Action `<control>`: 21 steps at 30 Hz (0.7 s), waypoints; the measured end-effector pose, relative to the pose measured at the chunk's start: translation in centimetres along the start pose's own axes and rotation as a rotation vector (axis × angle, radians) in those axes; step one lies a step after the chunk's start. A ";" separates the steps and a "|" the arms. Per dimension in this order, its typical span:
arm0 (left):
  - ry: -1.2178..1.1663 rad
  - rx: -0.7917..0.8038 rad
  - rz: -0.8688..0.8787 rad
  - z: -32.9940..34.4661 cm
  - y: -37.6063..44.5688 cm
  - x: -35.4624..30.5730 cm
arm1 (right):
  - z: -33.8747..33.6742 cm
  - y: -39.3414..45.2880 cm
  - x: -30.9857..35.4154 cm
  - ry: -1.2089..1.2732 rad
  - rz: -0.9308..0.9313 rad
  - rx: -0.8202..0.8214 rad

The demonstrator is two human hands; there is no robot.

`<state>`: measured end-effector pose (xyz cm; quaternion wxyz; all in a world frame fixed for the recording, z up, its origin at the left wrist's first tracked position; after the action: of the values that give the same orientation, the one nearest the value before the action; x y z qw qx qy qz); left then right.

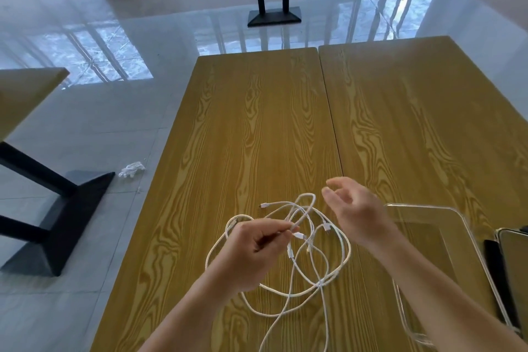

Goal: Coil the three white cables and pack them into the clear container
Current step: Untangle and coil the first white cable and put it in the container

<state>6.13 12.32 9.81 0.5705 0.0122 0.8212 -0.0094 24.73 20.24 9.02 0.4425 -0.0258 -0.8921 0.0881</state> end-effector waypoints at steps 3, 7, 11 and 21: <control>0.195 -0.002 0.233 0.4 -0.5 -2.4 | 2.9 -0.5 -0.3 0.298 0.375 0.342; 0.232 0.055 0.339 1.2 -1.3 -2.8 | 3.8 -1.0 -0.7 0.268 0.384 0.349; 0.297 0.117 0.311 1.8 -2.2 -1.5 | 2.9 -0.6 -1.0 0.301 0.328 0.223; 0.463 0.107 -0.041 2.3 -0.3 3.4 | 1.5 -2.4 1.5 0.554 0.209 0.167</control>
<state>7.13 11.95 5.79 0.3652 0.0275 0.9285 -0.0617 22.74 17.90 9.73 0.6580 -0.1040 -0.7198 0.1954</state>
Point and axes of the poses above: each hand's wrist, its own y-axis towards the middle knuckle, its own z-axis out of the palm, x = y × z, the point moved 8 cm from there along y, towards the middle knuckle, and after that the axes turned 7 degrees about -x, right-handed, at the moved point
